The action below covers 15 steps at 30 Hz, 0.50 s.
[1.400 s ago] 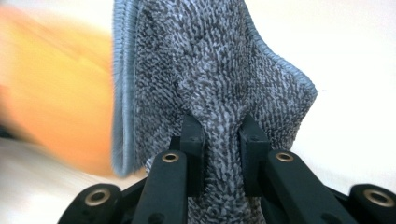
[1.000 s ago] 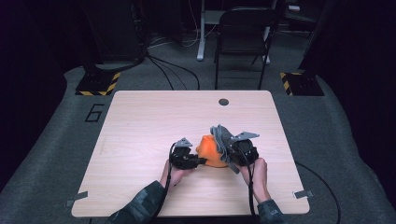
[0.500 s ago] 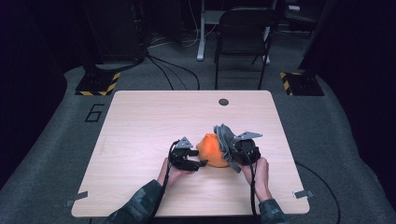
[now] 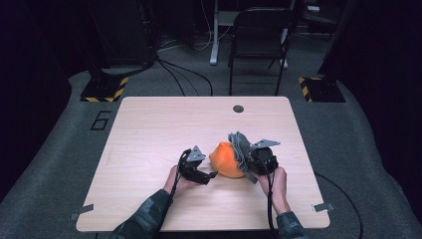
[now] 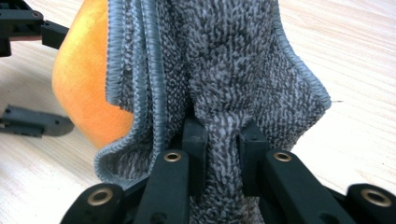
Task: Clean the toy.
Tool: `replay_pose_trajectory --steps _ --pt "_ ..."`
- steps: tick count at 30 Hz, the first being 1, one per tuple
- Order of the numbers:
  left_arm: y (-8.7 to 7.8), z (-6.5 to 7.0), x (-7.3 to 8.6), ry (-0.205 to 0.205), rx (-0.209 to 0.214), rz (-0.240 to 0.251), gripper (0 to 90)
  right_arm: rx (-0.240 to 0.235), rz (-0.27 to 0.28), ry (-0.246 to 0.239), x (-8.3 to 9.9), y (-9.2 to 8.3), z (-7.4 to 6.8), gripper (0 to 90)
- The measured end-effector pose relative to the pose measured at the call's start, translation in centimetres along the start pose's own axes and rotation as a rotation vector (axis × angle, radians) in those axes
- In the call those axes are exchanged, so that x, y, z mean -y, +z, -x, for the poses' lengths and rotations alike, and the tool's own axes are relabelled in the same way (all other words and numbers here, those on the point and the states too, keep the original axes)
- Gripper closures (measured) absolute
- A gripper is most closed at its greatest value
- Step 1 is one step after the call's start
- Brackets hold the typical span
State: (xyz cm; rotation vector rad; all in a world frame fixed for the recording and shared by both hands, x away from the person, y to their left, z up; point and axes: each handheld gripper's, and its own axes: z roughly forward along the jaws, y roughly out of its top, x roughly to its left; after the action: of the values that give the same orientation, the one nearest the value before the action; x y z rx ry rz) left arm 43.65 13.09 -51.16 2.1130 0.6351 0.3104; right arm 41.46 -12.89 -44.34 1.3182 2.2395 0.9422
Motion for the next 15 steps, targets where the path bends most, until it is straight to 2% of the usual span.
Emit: replay_pose_trajectory --steps 1,5,7,11,13,15 --pt "0.2 0.1 0.0 0.003 -0.009 -0.007 13.1 0.003 0.000 0.002 0.0 0.0 0.0 77.6" --pt "1.0 0.1 0.1 0.032 -0.002 -0.002 13.4 0.002 -0.002 0.016 0.0 0.1 0.1 77.6" --pt "1.2 0.2 0.0 0.054 -0.014 0.000 14.1 0.002 0.003 -0.003 0.0 0.1 0.2 77.6" --pt "1.6 0.4 0.1 0.091 -0.017 0.016 16.2 -0.001 0.001 0.004 0.0 0.2 0.2 77.6" --pt "1.8 0.5 0.1 0.112 -0.016 0.016 21.9 -0.002 0.002 0.007 0.0 0.2 0.2 77.6" --pt "1.9 0.7 0.1 0.124 -0.036 0.010 31.1 -0.006 0.001 0.013 0.0 0.2 0.2 77.6"
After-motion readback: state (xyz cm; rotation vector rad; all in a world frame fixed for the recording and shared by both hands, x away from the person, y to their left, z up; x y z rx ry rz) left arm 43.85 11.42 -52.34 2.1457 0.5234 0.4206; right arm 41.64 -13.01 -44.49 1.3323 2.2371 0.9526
